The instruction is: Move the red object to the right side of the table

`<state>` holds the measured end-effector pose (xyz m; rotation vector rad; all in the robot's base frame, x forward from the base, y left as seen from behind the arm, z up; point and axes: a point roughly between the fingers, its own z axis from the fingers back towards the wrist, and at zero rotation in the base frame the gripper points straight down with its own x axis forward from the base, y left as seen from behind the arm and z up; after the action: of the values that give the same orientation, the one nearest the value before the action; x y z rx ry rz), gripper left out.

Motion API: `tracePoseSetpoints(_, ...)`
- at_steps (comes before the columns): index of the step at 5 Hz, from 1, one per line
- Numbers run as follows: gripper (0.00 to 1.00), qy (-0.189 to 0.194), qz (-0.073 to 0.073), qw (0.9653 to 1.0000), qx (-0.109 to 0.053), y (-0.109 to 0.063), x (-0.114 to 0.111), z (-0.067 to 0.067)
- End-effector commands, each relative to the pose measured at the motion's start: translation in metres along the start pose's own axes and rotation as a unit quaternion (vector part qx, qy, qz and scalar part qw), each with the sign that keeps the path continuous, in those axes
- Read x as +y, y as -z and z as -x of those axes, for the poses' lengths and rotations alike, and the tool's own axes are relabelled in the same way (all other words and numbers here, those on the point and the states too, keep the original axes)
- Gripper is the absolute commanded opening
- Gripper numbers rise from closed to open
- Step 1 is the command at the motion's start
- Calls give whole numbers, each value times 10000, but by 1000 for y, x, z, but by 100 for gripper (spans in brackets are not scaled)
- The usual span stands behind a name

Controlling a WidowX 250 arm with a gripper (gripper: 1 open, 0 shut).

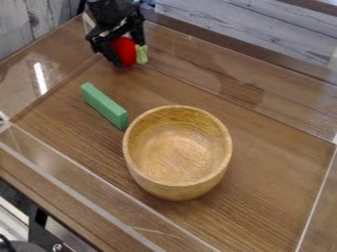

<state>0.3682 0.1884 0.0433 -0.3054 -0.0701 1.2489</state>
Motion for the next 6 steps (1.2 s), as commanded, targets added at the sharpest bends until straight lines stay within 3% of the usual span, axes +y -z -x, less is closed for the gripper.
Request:
tracePoseSetpoints(1, 0, 206, 210, 9994, -181, -13, -5, -8)
tracePoseSetpoints(3, 0, 121, 478, 9987, 113, -63, -18, 12)
tracePoseSetpoints(4, 0, 113, 598, 9977, 289, -91, -30, 29)
tracePoseSetpoints(5, 0, 368, 561, 9968, 429, -100, -32, 64)
tracePoseSetpoints(6, 0, 693, 462, 9950, 552, -96, -24, 102)
